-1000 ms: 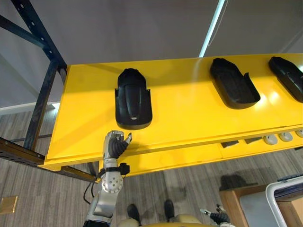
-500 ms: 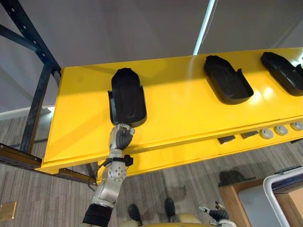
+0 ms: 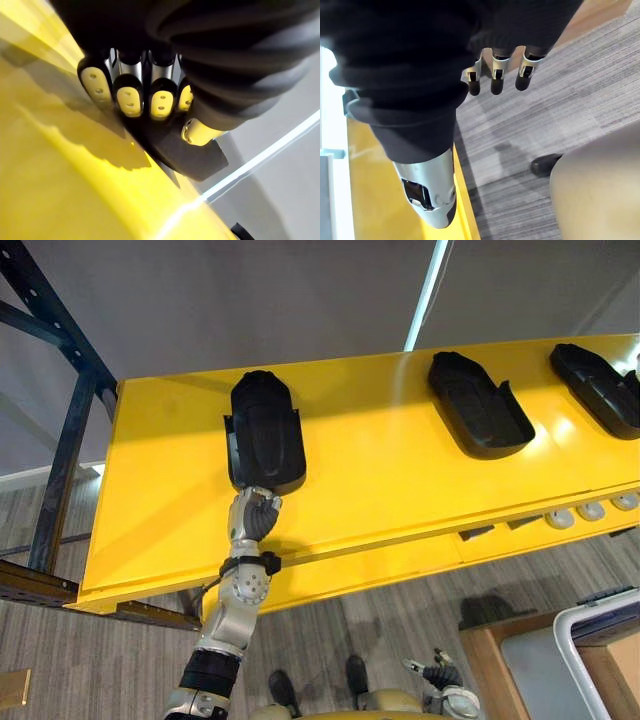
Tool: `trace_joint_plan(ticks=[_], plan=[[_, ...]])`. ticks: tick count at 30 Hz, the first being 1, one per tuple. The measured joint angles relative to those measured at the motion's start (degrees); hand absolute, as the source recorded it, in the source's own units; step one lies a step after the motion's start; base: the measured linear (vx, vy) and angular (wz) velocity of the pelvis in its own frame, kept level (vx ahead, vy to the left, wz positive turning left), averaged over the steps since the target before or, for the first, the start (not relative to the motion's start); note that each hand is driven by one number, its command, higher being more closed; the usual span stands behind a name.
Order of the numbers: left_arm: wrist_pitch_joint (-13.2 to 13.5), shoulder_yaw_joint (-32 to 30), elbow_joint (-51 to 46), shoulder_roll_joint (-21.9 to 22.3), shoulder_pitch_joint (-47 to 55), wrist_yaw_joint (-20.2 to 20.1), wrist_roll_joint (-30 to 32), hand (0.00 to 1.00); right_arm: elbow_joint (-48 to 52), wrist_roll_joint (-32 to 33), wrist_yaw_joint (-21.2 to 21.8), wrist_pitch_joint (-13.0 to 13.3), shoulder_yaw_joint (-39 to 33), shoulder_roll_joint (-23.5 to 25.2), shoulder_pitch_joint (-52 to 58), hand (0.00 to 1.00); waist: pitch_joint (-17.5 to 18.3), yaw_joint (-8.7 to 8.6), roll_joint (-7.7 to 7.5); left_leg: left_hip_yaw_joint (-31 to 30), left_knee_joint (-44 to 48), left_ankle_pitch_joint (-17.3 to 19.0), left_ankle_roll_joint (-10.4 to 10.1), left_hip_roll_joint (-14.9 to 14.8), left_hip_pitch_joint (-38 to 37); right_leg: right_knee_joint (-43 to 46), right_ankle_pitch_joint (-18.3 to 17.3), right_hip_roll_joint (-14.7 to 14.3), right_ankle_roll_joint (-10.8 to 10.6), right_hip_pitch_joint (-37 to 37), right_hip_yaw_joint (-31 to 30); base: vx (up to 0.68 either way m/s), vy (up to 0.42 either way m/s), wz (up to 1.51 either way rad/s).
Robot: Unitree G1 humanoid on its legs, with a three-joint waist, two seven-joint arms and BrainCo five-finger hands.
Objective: Walk over and take plastic housings, then place them on the shelf
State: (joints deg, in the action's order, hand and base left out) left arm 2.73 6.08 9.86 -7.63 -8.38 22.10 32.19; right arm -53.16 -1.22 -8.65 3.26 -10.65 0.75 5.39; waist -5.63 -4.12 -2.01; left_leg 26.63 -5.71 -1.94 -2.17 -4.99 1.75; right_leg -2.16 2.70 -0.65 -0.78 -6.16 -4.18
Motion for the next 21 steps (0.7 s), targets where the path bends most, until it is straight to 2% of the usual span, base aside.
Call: trace_joint_plan(ticks=[8, 11, 14, 16, 19, 21], plan=[[0.0, 1.3, -4.5, 0.2, 0.9, 0.3, -1.3, 1.00, -0.2, 0.1, -0.1, 0.2, -0.1, 0.3, 0.1, 0.00, 0.0, 0.03, -0.85, -0.2, 0.2, 0.0, 0.0, 0.1, 0.2, 0.1, 0.1, 0.1, -0.1, 0.0, -0.4, 0.01, -0.004, 0.01], [0.4, 2.4, -12.2, 0.6, 1.7, 0.2, -3.1, 1.00, -0.6, 0.1, 0.0, 0.3, -0.1, 0.3, 0.1, 0.00, 0.0, 0.25, -0.93, -0.9, 0.2, 0.0, 0.0, 0.1, 0.1, 0.1, 0.1, 0.2, -0.1, 0.5, 0.1, 0.03, -0.008, 0.13], [3.2, 2.1, -22.9, -0.3, 3.3, -0.6, -5.7, 1.00, -1.2, 0.1, 0.0, 0.4, -0.1, 0.2, 0.2, 0.00, 0.0, 0.44, -0.90, -2.0, 0.2, 0.0, 0.1, 0.1, -0.9, 0.0, 0.0, 0.2, -0.1, 1.9, 1.1, 0.01, -0.012, 0.17], [6.7, -0.8, -29.9, -2.3, 3.7, -0.9, -8.1, 1.00, -1.7, 0.1, 0.1, 0.6, -0.1, 0.0, 0.2, 0.00, -0.1, 1.31, -0.87, -2.7, 0.1, 0.1, 0.1, 0.1, -1.5, 0.0, 0.0, 0.2, -0.2, 2.7, 1.4, -0.03, -0.014, 0.10], [9.0, -8.2, -34.4, -3.2, 4.5, -0.4, -10.7, 1.00, -1.7, 0.1, 0.3, 0.6, -0.1, -0.1, 0.2, 0.00, 0.0, 1.86, -0.80, -3.5, -0.1, 0.5, 0.0, 0.2, -1.6, 0.0, -0.5, 0.4, 0.2, 3.3, 2.4, -0.05, -0.009, 0.17], [10.0, -15.9, -35.8, -3.2, 6.2, 2.2, -15.4, 1.00, -2.0, 0.1, 0.7, 0.6, -0.1, -0.3, 0.3, 0.00, 0.0, 2.23, -0.75, -4.7, -0.2, 0.4, 0.0, 0.2, -1.8, 0.0, -0.6, 0.4, 0.3, 4.0, 3.4, -0.03, -0.018, 0.25]])
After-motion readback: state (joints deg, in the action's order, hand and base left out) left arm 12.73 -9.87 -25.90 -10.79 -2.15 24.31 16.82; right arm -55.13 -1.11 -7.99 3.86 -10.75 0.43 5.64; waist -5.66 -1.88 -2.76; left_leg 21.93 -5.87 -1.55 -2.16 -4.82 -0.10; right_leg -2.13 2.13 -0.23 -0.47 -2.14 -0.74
